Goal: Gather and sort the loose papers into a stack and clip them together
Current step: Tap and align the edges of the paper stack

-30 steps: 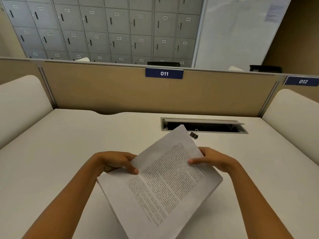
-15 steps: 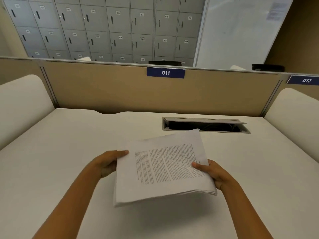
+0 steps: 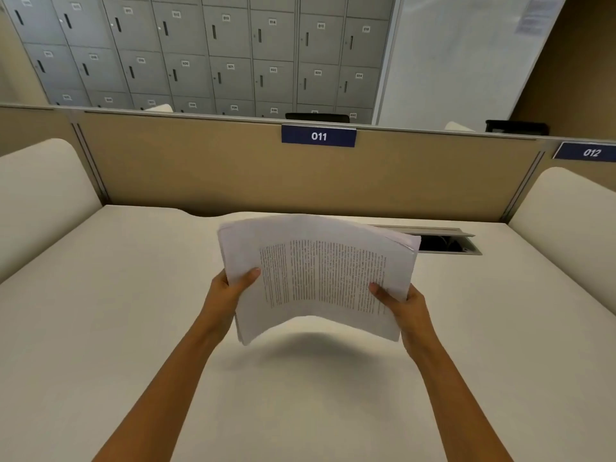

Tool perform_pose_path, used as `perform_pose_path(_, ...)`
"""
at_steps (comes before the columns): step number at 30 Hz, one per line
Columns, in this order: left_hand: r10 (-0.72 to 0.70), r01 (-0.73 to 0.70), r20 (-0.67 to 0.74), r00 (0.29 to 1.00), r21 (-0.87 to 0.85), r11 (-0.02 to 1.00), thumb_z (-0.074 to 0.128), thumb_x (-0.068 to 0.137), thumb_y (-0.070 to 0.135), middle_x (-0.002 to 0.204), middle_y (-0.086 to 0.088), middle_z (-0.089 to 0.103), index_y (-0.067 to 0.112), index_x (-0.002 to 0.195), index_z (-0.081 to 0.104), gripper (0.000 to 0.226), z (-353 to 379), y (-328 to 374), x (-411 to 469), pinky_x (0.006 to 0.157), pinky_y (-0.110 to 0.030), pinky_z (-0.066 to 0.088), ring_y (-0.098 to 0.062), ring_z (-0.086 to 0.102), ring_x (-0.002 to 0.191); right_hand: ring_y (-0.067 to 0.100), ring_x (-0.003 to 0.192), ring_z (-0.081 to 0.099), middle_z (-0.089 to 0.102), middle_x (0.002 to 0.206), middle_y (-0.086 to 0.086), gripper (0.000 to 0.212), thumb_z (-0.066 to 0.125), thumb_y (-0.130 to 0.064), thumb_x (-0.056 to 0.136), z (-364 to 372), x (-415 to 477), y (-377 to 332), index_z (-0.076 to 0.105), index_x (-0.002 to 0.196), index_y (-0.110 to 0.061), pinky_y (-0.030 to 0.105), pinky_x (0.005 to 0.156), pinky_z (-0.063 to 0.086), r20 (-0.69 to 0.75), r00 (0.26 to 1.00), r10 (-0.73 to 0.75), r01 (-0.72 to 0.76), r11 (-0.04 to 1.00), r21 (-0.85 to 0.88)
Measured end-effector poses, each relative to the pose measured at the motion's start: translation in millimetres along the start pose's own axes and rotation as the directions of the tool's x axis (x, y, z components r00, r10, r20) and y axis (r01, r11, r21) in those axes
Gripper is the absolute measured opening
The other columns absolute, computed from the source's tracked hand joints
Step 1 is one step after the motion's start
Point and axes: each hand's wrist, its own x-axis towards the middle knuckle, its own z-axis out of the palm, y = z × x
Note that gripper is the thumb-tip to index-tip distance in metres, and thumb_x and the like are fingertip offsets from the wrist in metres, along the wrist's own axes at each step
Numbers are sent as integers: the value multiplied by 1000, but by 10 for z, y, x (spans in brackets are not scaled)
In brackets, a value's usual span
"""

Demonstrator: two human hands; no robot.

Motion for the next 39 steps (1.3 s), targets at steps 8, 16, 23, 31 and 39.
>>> perform_pose_path(8,-74,76,-26,997,94,993,76,31,68,101,-3,70,28,98,65,78,3,-280,-77,79,-39,55,-24,65,95,11,90,62,67,94,-8,31,75,-14,76,7,-74,353,61,102,-22,8,55,50,21,998,56,-57,998,41)
perform_pose_path(16,-46,48,-16,999,105,993,74,61,51,101,2,69,33,100,62,45,-16,-371,-67,81,-38,54,-18,64,95,10,82,68,72,83,-12,41,82,-47,55,3,-71,492,65,90,-33,15,63,55,21,999,46,-46,999,-4)
perform_pose_path(23,-85,91,-41,996,157,983,74,56,58,83,8,73,26,92,66,49,-29,-325,-6,69,-32,59,-15,71,77,7,85,66,70,92,-10,29,76,-15,73,-82,-2,468,65,98,-25,14,62,55,44,993,108,-107,994,-24)
perform_pose_path(31,-173,156,-166,971,-112,981,70,79,21,95,-4,72,17,96,65,19,108,-398,-95,61,-34,59,-23,71,78,28,105,59,57,119,7,73,77,-21,71,-17,81,315,42,135,-17,39,81,55,-190,959,210,-138,932,334)
perform_pose_path(39,-358,162,-266,895,-555,816,68,80,10,93,-4,68,10,108,58,30,775,-526,-306,71,-35,53,-23,65,84,29,100,67,69,111,10,46,74,-3,73,899,-276,260,61,117,-11,46,86,55,42,952,302,-270,773,574)
